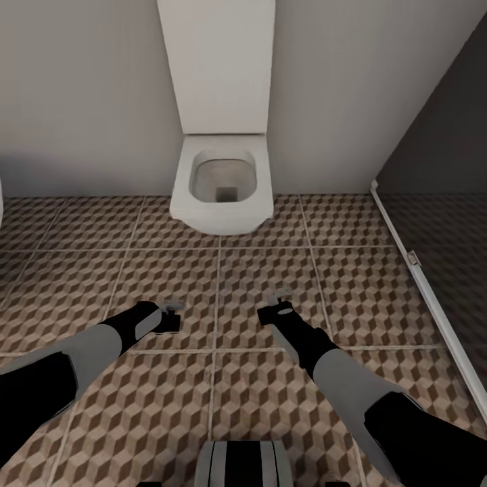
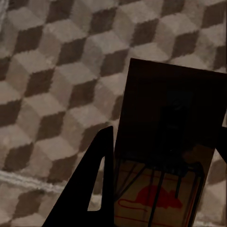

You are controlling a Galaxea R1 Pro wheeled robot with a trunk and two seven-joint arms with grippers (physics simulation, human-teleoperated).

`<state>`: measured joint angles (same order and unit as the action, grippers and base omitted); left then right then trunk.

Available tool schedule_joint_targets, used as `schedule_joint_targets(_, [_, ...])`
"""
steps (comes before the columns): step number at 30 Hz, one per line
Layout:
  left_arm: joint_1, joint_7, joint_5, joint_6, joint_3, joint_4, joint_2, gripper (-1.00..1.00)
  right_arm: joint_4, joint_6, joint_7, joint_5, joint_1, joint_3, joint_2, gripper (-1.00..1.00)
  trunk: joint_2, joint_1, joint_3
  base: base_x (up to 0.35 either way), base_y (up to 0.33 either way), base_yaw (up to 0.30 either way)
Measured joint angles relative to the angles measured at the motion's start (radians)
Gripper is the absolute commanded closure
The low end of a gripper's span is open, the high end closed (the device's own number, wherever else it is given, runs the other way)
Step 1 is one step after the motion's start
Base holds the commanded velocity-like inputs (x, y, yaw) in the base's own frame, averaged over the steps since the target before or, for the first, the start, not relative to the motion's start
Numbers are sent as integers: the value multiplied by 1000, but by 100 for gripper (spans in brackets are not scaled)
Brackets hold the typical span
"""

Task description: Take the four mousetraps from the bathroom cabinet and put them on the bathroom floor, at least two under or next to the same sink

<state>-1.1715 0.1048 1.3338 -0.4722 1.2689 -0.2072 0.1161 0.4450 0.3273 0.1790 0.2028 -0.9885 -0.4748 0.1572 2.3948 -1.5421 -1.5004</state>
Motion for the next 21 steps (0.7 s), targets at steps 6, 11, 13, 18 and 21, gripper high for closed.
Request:
schedule_joint_targets(6, [0,0,0,0,1,0,-2,100,0,0,0,0,0,0,0,100,0,0,0,323,3,0])
schedule_joint_targets(11, [0,0,-1,0,3,0,-2,100,0,0,0,0,0,0,0,100,0,0,0,221,0,0])
schedule_joint_targets(13, [0,0,-1,0,3,0,-2,100,0,0,0,0,0,0,-1,100,0,0,0,68,0,0])
schedule_joint_targets(18, [0,0,-2,0,4,0,-2,100,0,0,0,0,0,0,-1,100,0,-1,0,23,0,0])
schedule_joint_targets(21, [0,0,-2,0,4,1,-2,100,0,0,0,0,0,0,-1,100,0,-1,0,5,0,0])
